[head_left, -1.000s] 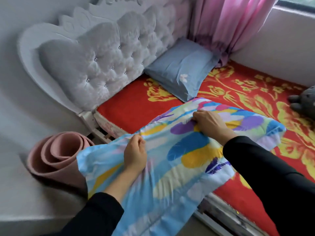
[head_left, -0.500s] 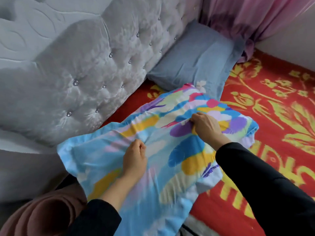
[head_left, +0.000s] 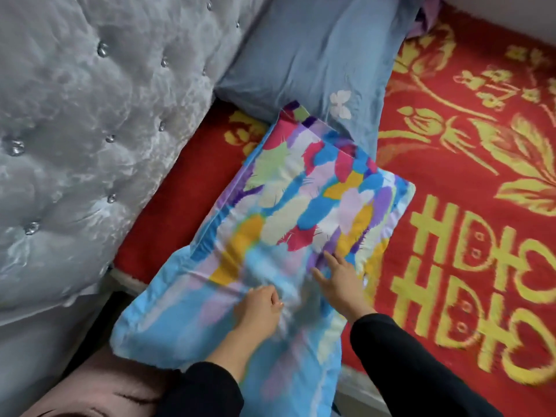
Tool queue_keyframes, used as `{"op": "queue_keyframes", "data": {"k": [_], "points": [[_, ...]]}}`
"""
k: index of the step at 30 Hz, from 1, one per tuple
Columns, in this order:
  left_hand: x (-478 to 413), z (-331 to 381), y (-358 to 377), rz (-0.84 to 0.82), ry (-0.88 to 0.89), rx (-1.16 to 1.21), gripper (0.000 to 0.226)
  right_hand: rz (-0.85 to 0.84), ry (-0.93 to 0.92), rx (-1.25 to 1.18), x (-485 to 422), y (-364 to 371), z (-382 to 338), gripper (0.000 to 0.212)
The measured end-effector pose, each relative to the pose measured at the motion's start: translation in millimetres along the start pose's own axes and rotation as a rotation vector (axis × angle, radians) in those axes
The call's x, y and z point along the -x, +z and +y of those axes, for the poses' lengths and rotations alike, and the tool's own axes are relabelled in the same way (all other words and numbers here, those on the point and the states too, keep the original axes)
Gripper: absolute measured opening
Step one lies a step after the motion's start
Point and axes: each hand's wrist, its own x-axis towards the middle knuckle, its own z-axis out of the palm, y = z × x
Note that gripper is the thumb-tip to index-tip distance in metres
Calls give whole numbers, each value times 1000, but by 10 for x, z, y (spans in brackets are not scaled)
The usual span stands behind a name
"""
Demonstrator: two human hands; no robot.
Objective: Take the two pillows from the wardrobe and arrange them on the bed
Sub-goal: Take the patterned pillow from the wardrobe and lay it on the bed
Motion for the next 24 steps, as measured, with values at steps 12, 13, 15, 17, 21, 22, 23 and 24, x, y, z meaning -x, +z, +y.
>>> {"op": "queue_keyframes", "data": {"k": [12,13,15,17,21,22,23,24], "points": [[-1211,-385,-601,379,-64,-29,97,173,419,-458,-108,299,564,82],[-1281,-427,-611,334,-113,-19,104,156,436,-496,-111,330,595,90],[-1374,-490,-622,262,-186,-20,115,123,463,-575,-113,396,648,102],[-1426,-503,-643,236,-218,-30,121,97,497,-646,-130,446,681,113],[-1447,-445,-741,282,-236,-17,122,138,627,-907,-199,458,664,95],[-1430,-432,-761,298,-236,10,121,165,657,-975,-204,448,631,77],[-1403,-418,-778,318,-229,29,119,199,682,-1019,-196,426,593,60],[-1366,-400,-794,340,-214,40,118,238,709,-1051,-187,398,556,51]]}}
